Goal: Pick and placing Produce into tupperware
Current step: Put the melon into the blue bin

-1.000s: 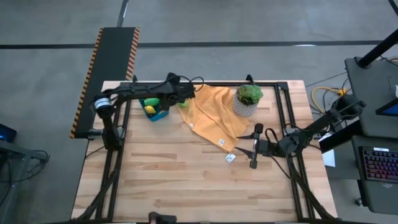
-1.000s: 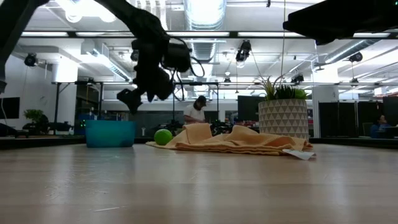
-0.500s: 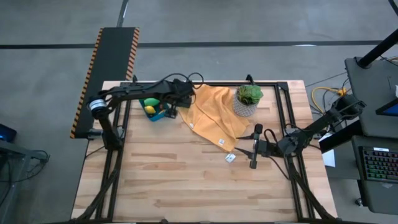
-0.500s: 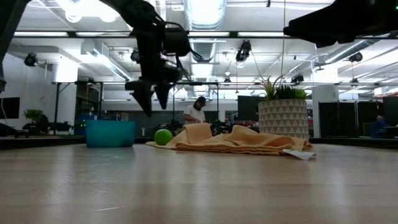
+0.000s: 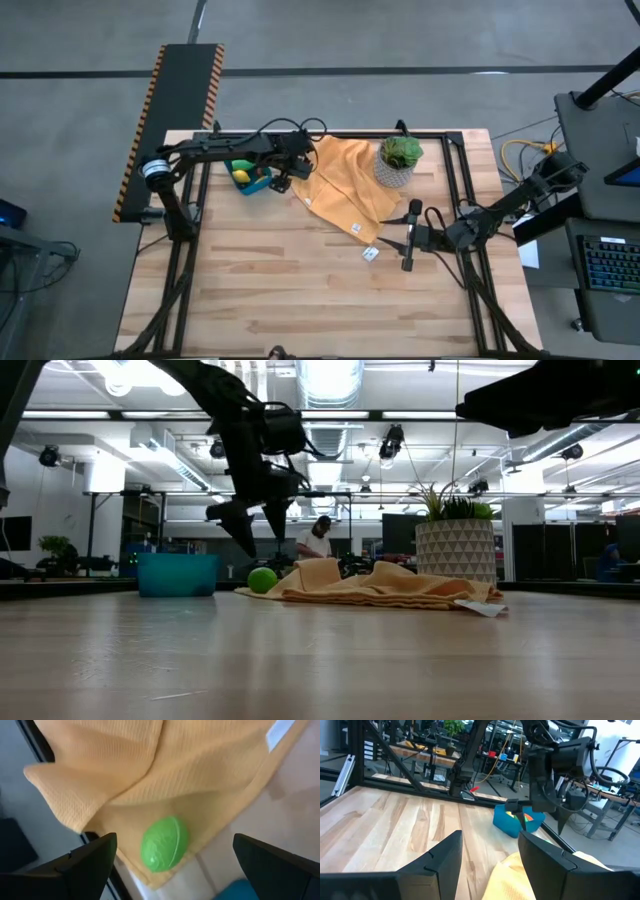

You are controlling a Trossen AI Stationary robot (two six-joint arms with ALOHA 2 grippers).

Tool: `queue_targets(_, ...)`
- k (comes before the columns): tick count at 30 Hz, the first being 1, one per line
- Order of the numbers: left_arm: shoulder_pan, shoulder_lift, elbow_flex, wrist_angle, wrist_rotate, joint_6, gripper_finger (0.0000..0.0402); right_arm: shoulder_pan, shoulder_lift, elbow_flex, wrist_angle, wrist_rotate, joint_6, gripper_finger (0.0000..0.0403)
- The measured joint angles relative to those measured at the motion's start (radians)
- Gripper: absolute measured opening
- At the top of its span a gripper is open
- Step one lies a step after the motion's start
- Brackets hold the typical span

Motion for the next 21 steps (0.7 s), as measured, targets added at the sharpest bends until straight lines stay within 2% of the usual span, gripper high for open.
queue_targets(5, 0.027, 0.000, -0.051, 0.093, -0.073, 0.049, 0.0383, 0.000, 0.000, 0.000, 0.000, 0.000, 0.000, 0.0187)
queue_targets(21, 0.064, 0.121, -0.061, 0.146, -0.104, 0.028, 0.0383, 0.000, 0.000, 0.001, 0.000, 0.000, 0.009, 0.0187)
